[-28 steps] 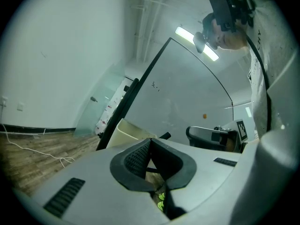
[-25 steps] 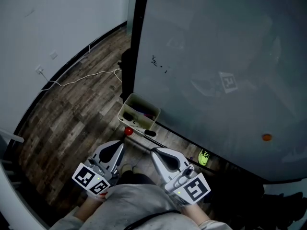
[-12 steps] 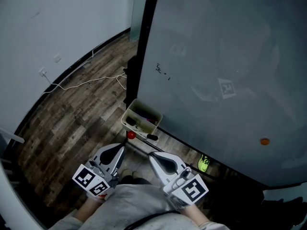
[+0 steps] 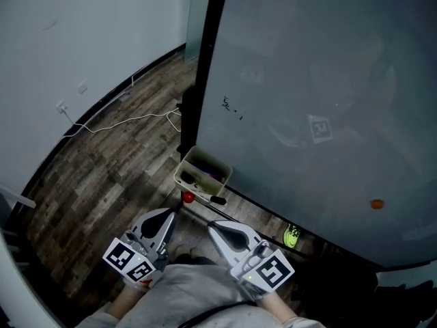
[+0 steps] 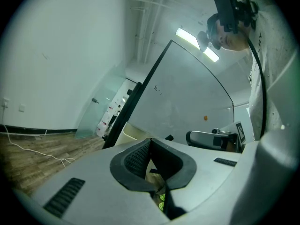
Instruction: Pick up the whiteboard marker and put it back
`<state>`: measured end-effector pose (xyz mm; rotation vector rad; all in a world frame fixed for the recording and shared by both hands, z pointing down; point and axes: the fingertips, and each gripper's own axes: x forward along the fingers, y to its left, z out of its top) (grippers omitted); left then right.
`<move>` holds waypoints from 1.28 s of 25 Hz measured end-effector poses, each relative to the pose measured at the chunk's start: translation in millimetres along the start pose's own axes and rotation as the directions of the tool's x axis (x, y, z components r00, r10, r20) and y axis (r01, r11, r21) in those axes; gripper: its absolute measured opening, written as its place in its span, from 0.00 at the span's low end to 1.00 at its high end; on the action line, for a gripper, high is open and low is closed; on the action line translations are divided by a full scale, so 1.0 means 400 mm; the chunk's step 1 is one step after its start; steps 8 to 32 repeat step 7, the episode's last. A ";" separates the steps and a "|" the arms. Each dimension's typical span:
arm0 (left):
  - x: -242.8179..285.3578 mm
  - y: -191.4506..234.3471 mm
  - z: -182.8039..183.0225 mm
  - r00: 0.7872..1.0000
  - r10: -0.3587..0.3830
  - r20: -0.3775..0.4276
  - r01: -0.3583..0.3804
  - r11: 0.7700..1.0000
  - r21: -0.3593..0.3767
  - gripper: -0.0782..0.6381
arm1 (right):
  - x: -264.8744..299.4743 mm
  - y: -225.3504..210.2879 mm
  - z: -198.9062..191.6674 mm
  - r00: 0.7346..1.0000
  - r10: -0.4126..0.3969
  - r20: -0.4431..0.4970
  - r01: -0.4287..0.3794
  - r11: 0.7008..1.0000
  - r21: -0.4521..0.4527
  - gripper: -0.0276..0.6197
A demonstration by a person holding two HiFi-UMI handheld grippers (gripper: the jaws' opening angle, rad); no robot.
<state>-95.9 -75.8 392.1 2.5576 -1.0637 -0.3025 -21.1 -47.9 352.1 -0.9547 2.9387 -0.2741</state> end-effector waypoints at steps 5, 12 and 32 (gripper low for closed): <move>0.002 0.004 -0.001 1.000 0.000 -0.003 0.000 1.000 -0.001 0.13 | 0.004 -0.002 -0.002 1.000 0.004 -0.002 -0.004 1.000 0.002 0.07; 0.004 0.004 0.000 1.000 -0.002 -0.004 0.002 1.000 -0.003 0.13 | 0.004 -0.002 -0.001 1.000 0.004 -0.001 -0.004 1.000 0.004 0.07; 0.004 0.004 0.000 1.000 -0.002 -0.004 0.002 1.000 -0.003 0.13 | 0.004 -0.002 -0.001 1.000 0.004 -0.001 -0.004 1.000 0.004 0.07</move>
